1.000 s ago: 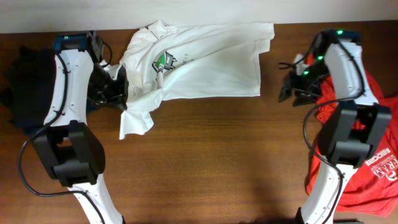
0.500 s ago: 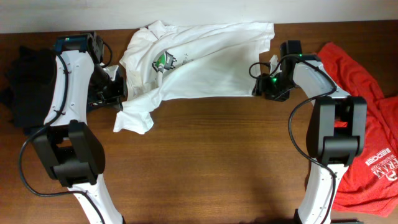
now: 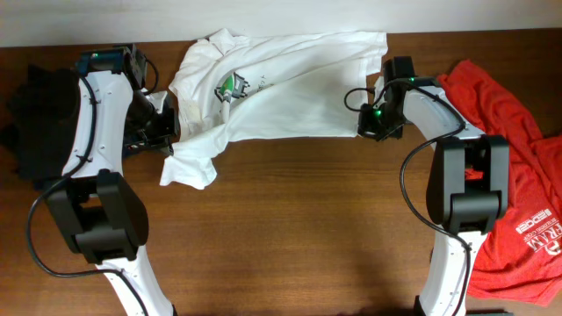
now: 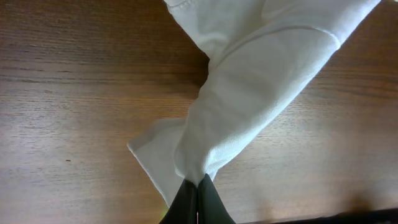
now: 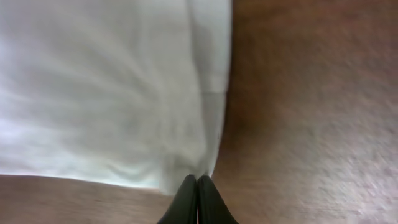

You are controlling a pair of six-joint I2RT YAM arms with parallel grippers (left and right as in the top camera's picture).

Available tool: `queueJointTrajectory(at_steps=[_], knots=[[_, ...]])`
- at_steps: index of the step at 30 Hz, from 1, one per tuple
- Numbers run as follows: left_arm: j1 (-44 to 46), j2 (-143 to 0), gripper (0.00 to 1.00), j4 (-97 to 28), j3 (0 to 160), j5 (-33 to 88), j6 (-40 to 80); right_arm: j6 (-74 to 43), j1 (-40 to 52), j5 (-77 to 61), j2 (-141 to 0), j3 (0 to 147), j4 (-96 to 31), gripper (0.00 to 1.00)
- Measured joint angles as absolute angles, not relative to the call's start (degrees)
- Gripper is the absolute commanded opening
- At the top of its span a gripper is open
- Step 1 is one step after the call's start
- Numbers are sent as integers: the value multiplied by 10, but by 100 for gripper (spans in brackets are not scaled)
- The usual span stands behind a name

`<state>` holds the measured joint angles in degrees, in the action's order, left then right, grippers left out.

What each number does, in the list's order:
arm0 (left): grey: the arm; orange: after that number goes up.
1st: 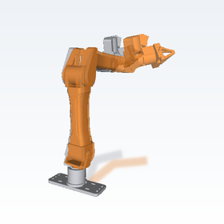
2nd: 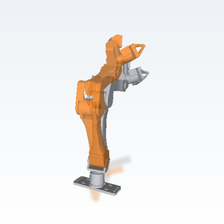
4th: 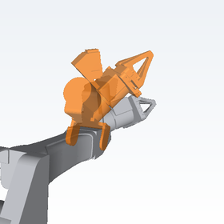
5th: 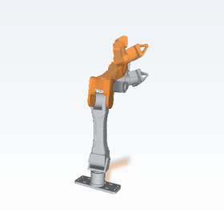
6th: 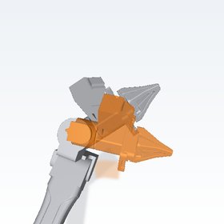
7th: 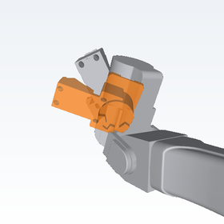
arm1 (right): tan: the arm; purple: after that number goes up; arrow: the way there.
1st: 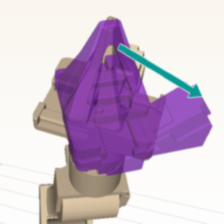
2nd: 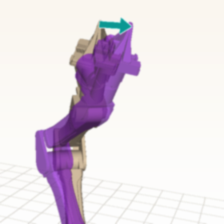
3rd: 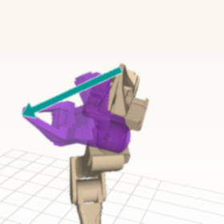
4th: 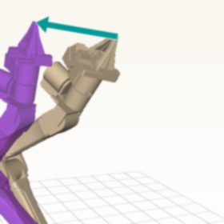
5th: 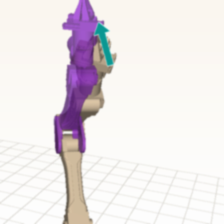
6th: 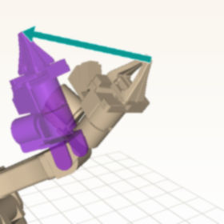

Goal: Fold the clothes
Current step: 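Lay the white shirt flat on the table with both grippers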

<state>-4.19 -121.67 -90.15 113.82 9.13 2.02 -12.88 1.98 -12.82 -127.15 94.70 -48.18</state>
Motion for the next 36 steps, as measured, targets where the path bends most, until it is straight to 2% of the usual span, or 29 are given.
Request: queueJointTrajectory(at_steps=[4,7,11,18,30,36], knots=[[-42,-1217,0,-903,1138,90,20,-130,13,-65,-1271,952,-597,4],[-42,-1217,0,-915,1138,90,20,-135,-23,7,-1272,951,-705,4],[-42,-1217,0,-936,1138,90,23,-135,-83,61,-1272,950,-771,4],[-30,-1217,0,-961,1095,115,30,-135,-116,79,-1272,950,-810,4],[-23,-1206,1,-826,768,122,41,-135,-117,95,-1272,914,-849,4],[-43,-1057,1,-809,718,104,57,-135,-117,96,-1272,901,-877,4]])
